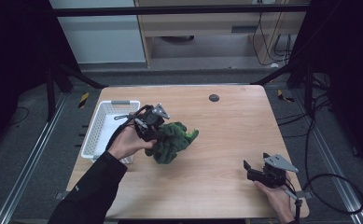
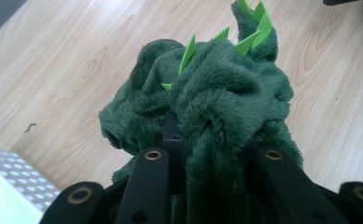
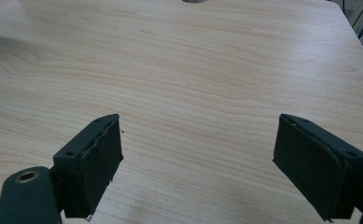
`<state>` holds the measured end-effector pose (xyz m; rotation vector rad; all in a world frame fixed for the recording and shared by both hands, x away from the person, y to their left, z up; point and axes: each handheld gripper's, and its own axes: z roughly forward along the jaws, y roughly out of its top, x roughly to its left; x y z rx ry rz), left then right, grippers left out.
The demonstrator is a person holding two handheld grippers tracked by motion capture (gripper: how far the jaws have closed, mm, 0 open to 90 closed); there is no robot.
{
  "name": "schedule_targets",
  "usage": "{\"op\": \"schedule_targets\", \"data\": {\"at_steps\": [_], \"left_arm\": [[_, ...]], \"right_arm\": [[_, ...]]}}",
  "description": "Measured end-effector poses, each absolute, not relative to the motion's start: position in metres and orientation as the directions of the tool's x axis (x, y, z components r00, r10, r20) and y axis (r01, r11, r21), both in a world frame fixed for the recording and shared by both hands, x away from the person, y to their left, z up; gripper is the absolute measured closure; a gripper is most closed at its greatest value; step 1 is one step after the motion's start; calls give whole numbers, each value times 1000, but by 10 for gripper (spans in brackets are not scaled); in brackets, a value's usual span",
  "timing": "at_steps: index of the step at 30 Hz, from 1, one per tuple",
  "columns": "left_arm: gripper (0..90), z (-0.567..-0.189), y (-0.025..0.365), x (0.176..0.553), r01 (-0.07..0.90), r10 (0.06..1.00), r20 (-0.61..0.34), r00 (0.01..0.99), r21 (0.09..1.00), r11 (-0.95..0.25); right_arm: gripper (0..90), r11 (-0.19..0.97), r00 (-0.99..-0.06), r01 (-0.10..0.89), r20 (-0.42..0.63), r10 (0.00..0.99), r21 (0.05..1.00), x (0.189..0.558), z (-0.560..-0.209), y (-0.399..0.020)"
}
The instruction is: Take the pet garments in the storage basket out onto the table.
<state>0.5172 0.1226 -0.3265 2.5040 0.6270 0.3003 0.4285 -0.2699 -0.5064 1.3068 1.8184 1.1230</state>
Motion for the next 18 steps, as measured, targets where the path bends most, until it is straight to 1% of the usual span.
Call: {"op": "schedule_targets", "data": {"at_steps": [18], "left_arm": [[735, -351, 94, 530, 352, 440, 62, 896, 505, -788]], "right_arm": [[153, 151, -316, 416, -13, 949, 897, 428, -506, -269]]}}
